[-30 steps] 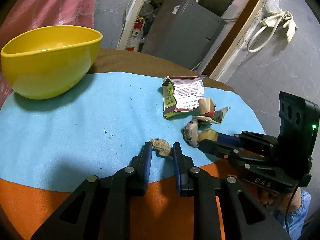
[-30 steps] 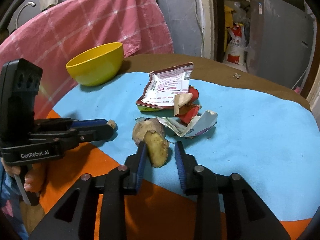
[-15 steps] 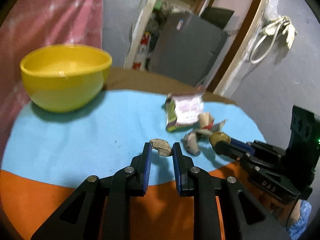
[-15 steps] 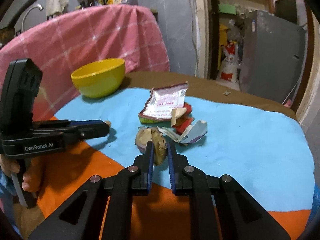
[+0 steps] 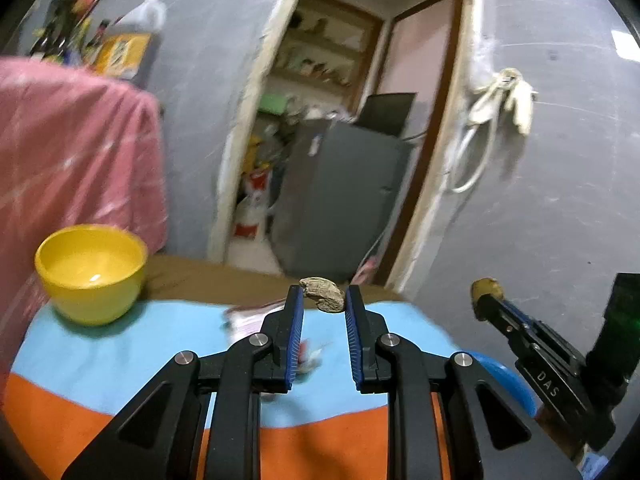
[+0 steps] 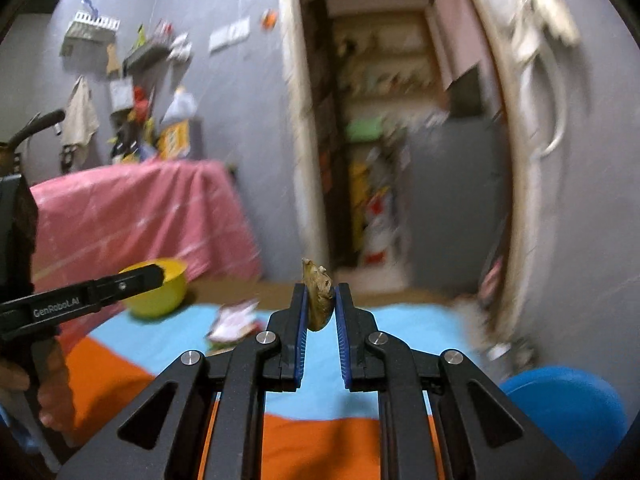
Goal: Collect trash
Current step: 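Lift both held pieces and carry them over the blue bucket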
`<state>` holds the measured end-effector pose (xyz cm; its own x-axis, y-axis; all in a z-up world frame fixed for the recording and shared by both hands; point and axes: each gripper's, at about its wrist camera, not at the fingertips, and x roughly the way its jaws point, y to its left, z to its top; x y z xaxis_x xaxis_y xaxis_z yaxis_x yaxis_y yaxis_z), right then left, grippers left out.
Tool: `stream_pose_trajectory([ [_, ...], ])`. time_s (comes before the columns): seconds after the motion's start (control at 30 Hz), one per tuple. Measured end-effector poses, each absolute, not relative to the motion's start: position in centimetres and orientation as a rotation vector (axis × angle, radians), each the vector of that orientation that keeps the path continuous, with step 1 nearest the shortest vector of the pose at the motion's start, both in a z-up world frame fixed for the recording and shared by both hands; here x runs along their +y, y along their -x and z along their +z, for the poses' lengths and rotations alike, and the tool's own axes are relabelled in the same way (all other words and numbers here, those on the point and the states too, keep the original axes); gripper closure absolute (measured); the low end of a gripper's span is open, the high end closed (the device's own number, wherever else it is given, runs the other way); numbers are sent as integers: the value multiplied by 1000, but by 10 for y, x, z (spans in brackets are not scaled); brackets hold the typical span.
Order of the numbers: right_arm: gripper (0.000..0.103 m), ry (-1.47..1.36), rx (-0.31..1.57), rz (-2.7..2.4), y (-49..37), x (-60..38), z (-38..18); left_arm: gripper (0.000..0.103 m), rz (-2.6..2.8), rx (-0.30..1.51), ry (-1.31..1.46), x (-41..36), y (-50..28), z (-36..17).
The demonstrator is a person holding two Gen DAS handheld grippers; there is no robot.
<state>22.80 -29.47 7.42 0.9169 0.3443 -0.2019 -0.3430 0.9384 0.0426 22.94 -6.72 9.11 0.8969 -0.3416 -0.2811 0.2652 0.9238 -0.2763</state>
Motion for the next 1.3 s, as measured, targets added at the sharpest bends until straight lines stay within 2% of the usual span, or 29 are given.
stream_pose_trajectory([
  [0.2,92,-17,61,198,-201,-338,88,86,-445,277,190,-130,-230,108],
  [0.37,91,-77,50,79,-197,-383,84,85,-547,285,168,-178,-232,111],
  [0.6,91,-185,129,-56,-199,-445,70,85,-652,369,132,-242,-244,103],
  [0.77,91,-283,234,-144,-205,-487,54,85,-709,507,119,-285,-261,83],
  [1.07,90,-385,397,-163,-219,-518,31,85,-715,739,206,-320,-298,42],
  [1.13,87,-385,419,-165,-219,-519,29,85,-709,767,197,-323,-301,38],
  [1.17,80,-388,425,-168,-218,-520,28,84,-707,776,189,-327,-301,37],
  [1.2,72,-390,430,-171,-218,-521,27,77,-705,787,182,-328,-303,36],
  [1.23,72,-393,432,-171,-218,-522,27,70,-704,792,182,-328,-304,35],
  [1.3,71,-399,434,-175,-220,-524,27,66,-710,789,200,-329,-305,34],
])
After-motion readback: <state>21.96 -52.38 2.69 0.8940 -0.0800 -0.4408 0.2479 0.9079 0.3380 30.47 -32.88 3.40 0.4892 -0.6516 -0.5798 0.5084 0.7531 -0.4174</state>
